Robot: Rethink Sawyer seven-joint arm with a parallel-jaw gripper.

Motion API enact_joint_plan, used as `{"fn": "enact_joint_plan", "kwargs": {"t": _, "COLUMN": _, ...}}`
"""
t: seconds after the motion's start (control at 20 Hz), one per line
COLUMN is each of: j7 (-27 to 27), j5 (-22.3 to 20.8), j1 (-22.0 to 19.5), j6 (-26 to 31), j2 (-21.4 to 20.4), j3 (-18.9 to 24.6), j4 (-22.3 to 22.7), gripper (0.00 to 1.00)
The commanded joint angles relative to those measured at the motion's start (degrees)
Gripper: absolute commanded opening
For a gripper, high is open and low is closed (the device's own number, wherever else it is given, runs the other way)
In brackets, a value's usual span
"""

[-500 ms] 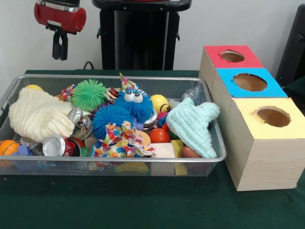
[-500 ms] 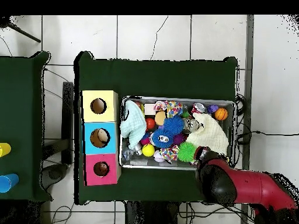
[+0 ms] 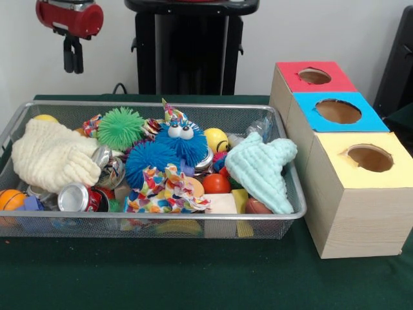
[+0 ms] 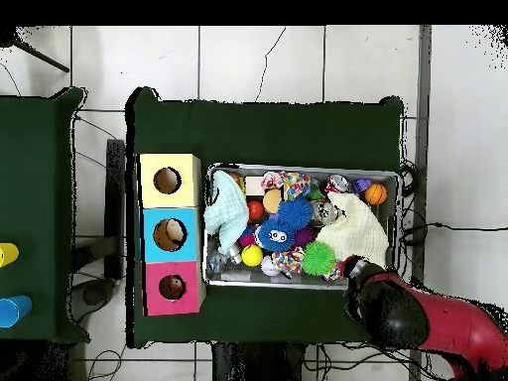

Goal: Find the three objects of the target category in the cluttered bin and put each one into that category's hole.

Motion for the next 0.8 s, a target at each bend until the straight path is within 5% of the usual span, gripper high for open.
{"fn": "enact_joint_plan", "kwargs": {"t": 0.05, "j7": -11.54, "j5": -0.66, "j1": -3.09, "j6": 5.45, "j2": 2.54, "j3": 5.63, "j4": 0.44, "gripper": 0.00}}
{"fn": "enact_joint_plan", "kwargs": {"t": 0.45, "j7": -9.00, "j5": -6.83, "j1": -2.79, "j6": 1.95, "j2": 9.16, "j3": 3.12, "j4": -3.72, "gripper": 0.00}}
{"fn": "enact_joint_plan", "kwargs": {"t": 0.8, "j7": -3.31, "j5": -11.97, "j1": 0.24, "j6": -3.97, "j2": 16.95, "j3": 0.57, "j4": -12.10, "gripper": 0.00}}
